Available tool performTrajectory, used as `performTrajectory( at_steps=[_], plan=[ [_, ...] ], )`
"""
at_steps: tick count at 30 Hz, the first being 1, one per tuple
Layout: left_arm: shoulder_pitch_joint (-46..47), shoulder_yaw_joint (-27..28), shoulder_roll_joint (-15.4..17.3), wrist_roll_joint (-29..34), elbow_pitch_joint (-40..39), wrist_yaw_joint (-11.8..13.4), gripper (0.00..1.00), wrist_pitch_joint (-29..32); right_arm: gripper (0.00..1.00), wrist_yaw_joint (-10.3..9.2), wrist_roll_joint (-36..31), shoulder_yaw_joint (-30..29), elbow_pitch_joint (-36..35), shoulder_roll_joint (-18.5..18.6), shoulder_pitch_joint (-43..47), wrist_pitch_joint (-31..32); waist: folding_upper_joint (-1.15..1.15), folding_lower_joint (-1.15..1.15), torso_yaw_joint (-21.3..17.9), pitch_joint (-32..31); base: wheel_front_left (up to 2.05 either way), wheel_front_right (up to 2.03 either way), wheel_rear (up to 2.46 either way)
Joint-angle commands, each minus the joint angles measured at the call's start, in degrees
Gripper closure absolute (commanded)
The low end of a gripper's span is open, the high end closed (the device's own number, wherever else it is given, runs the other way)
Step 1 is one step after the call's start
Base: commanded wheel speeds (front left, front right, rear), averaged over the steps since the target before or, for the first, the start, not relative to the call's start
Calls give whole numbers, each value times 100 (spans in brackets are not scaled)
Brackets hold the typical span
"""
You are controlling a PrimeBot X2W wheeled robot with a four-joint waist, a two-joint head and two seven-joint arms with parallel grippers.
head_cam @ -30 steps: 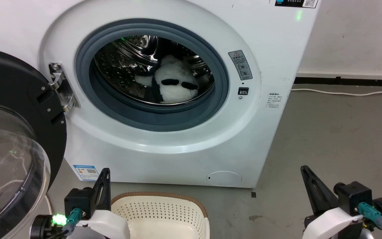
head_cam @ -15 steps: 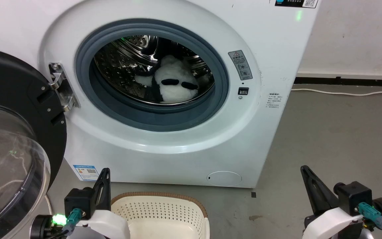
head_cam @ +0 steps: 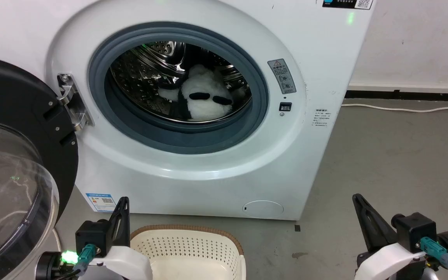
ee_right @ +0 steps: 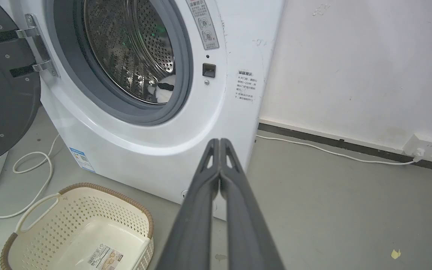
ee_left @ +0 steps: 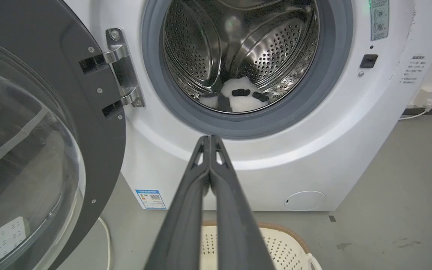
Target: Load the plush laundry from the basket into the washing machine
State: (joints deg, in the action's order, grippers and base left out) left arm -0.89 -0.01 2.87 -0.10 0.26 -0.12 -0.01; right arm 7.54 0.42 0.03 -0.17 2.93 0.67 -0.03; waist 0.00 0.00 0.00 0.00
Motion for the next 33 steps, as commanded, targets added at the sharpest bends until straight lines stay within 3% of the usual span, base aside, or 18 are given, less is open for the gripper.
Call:
performTrajectory(
  at_steps=[1,33],
  plan=[
    [89,1,0,10,-26,12,100,1,100,-5,-42,-3,17,-5,-67,3,0,0,0,0,0,0,0],
    [89,1,0,10,-26,12,100,1,100,-5,-42,-3,17,-5,-67,3,0,0,0,0,0,0,0]
  ],
)
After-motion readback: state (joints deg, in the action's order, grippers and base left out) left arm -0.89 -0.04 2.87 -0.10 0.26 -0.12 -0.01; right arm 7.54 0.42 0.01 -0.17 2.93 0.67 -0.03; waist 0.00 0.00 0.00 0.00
